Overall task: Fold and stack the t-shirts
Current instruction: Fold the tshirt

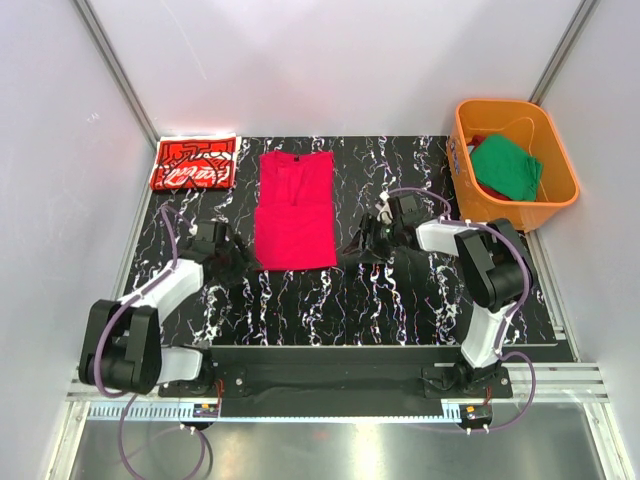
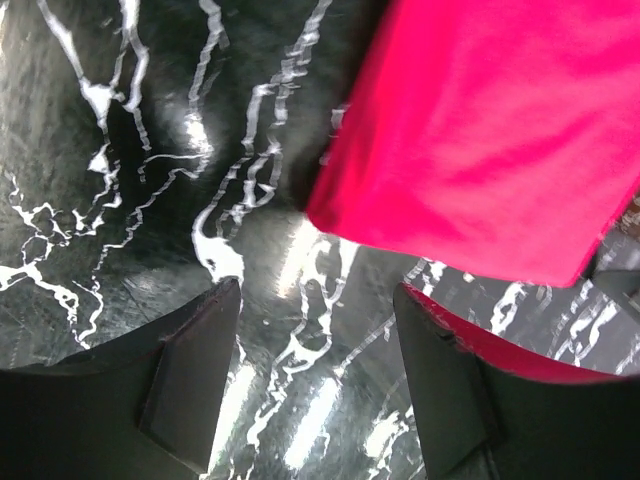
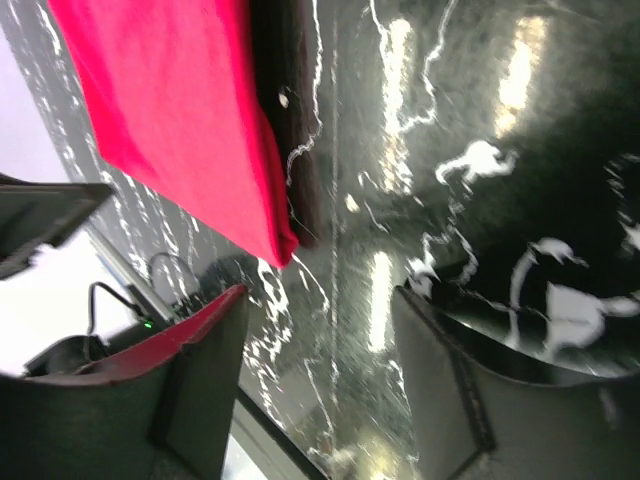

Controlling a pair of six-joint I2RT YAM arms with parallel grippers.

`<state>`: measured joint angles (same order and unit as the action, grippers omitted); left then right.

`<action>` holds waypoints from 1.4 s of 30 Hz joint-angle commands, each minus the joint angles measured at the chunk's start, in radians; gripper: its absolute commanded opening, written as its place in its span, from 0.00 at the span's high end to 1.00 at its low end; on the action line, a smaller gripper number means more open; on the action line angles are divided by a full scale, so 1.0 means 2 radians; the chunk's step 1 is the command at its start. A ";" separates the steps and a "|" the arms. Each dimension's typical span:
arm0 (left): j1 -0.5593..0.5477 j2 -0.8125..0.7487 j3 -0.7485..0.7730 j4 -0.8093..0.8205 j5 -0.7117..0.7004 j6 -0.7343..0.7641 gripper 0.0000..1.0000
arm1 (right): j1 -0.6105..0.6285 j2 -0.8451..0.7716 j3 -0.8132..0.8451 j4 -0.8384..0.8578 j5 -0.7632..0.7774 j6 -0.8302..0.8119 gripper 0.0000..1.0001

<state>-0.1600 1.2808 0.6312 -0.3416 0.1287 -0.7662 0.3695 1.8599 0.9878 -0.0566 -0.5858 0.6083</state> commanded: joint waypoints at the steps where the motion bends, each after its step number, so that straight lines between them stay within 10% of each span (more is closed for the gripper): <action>1: 0.000 0.012 -0.014 0.056 -0.023 -0.037 0.33 | 0.018 0.017 0.003 0.050 0.024 0.029 0.36; 42: 0.005 0.106 0.012 0.017 -0.035 -0.105 0.48 | 0.077 0.027 -0.044 0.070 0.080 0.105 0.43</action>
<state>-0.1516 1.4555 0.6720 -0.2615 0.1169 -0.9936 0.5037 1.8862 0.9306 0.1608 -0.4889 0.8352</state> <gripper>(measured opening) 0.533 0.567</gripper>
